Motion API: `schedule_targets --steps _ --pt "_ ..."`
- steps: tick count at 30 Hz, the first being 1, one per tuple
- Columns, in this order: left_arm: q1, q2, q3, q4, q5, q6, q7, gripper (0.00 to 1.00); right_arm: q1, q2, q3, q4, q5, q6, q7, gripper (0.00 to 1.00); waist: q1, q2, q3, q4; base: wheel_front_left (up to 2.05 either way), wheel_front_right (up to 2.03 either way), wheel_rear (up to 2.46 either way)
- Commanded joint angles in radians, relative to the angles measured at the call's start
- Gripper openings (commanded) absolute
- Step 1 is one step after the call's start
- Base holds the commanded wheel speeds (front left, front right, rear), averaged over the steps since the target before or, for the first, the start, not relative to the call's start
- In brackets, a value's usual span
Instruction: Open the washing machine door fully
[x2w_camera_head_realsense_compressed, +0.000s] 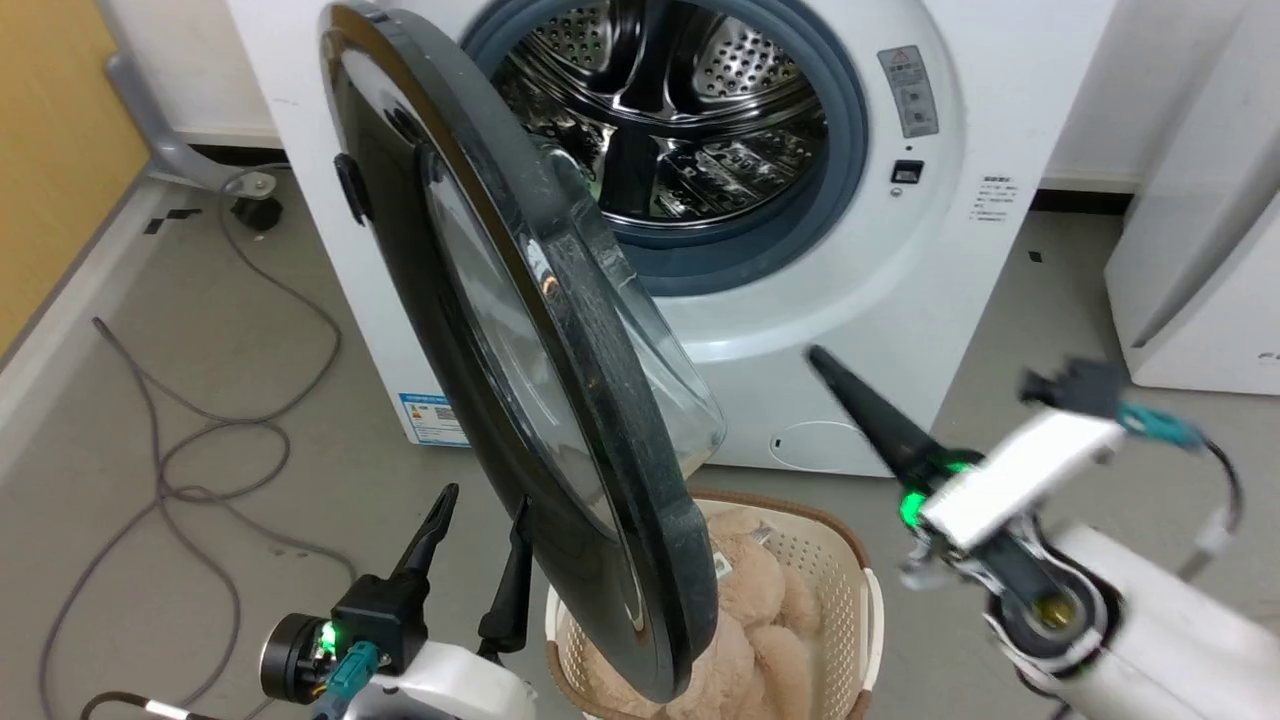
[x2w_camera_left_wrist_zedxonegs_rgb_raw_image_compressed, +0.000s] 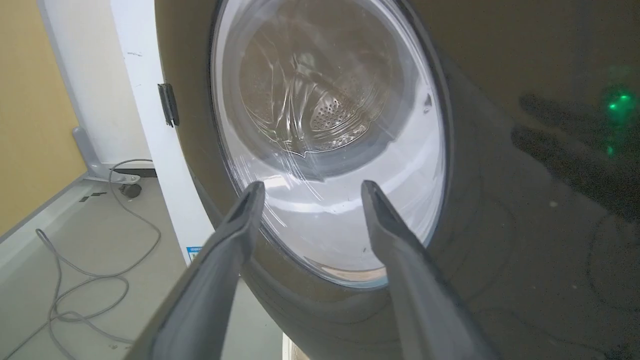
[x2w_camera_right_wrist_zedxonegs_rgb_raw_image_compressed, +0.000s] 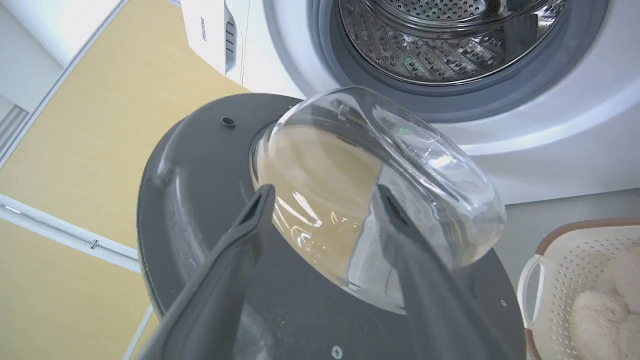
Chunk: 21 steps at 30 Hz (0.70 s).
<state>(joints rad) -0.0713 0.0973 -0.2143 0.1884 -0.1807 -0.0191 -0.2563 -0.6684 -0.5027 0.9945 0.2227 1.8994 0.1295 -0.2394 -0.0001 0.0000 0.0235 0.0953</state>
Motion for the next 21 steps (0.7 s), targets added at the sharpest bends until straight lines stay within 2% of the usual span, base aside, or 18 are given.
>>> schedule_targets --steps 1,2,4,7,13,21 --pt "0.012 0.005 0.002 -0.003 -0.003 0.007 -0.006 1.00 0.029 -0.012 -0.018 -0.011 -0.013 0.001 -0.009 1.00 0.0001 0.0000 0.003 -0.006 0.00 0.00 0.00" --pt "0.012 0.006 0.002 -0.004 -0.003 0.008 -0.006 1.00 0.065 -0.023 -0.054 -0.027 -0.028 0.001 -0.018 1.00 0.0001 0.0000 0.004 -0.009 0.00 0.00 0.00" --pt "0.013 0.011 0.006 -0.004 -0.004 0.009 -0.006 1.00 0.155 -0.028 -0.191 -0.030 -0.082 0.001 -0.021 1.00 0.0001 0.0000 0.004 -0.019 0.00 0.00 0.00" --pt "0.017 0.018 0.010 0.001 -0.007 0.009 -0.006 1.00 0.333 0.022 -0.410 -0.028 -0.210 0.001 -0.022 1.00 0.0001 0.0000 -0.003 -0.028 0.00 0.00 0.00" --pt "0.030 0.029 0.016 0.015 -0.014 0.014 -0.006 1.00 0.632 0.190 -0.751 -0.053 -0.566 0.001 -0.022 1.00 0.0001 0.0000 -0.026 -0.050 0.00 0.00 0.00" --pt "0.039 0.034 0.013 0.029 -0.024 0.017 -0.003 1.00 0.811 0.391 -1.058 -0.160 -1.126 0.001 -0.022 1.00 0.0001 0.0000 -0.044 -0.063 0.00 0.00 0.00"
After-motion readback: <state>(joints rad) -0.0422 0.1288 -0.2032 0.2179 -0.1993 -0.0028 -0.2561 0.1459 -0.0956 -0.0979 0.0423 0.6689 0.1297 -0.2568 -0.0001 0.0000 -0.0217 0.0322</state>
